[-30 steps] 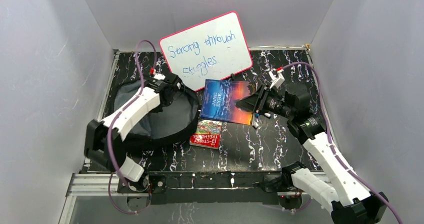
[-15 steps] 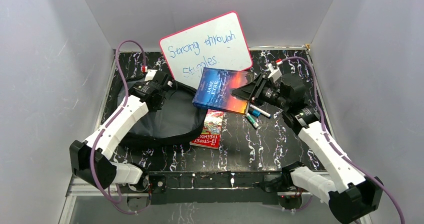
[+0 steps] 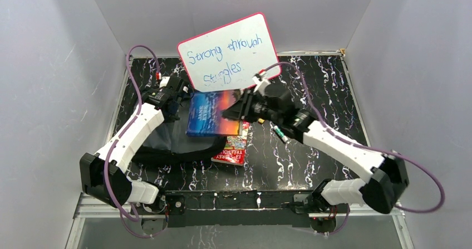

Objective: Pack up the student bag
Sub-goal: Place the book in the student bag.

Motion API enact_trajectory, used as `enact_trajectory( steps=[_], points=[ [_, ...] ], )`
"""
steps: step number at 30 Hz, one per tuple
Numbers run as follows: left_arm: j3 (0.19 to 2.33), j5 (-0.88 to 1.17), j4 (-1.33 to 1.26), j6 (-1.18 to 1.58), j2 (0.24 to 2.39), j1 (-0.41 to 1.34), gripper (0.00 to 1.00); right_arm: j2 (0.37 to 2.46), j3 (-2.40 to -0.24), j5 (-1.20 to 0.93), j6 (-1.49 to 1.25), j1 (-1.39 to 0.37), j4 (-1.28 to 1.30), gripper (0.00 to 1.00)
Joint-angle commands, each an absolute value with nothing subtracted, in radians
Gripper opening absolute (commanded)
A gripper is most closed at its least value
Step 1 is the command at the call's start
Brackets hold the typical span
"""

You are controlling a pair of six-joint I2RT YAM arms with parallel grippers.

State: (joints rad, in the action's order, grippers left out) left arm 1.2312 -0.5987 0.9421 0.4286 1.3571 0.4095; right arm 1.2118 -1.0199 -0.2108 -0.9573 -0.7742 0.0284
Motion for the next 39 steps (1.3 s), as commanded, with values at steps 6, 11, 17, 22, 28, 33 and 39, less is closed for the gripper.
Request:
enact_trajectory(
  steps=[6,11,17,22,28,33,39],
  points=[
    [1.301,-0.596,0.938,0.409,1.322,0.394,0.00,1.407,-1.197,-0.017,-0.957,-0.914,-0.252,0.00],
    [1.304,-0.578,0.939,0.407,1.317,0.392,0.00,1.493,-1.243,0.054,-1.008,-0.945,-0.274,0.00],
    [1.306,-0.546,0.940,0.407,1.313,0.391,0.00,1.610,-1.306,0.009,-1.060,-0.962,-0.361,0.00],
    [1.315,-0.525,0.938,0.403,1.309,0.390,0.00,1.701,-1.343,-0.039,-1.120,-0.976,-0.430,0.00],
    [1.330,-0.504,0.937,0.401,1.313,0.390,0.00,1.827,-1.403,-0.045,-1.149,-0.990,-0.490,0.00],
    [1.345,-0.498,0.948,0.398,1.309,0.390,0.00,1.970,-1.518,-0.110,-1.142,-0.997,-0.524,0.00],
    [1.359,-0.504,0.961,0.386,1.304,0.390,0.00,2.103,-1.597,-0.170,-1.175,-1.003,-0.610,0.00]
  ],
)
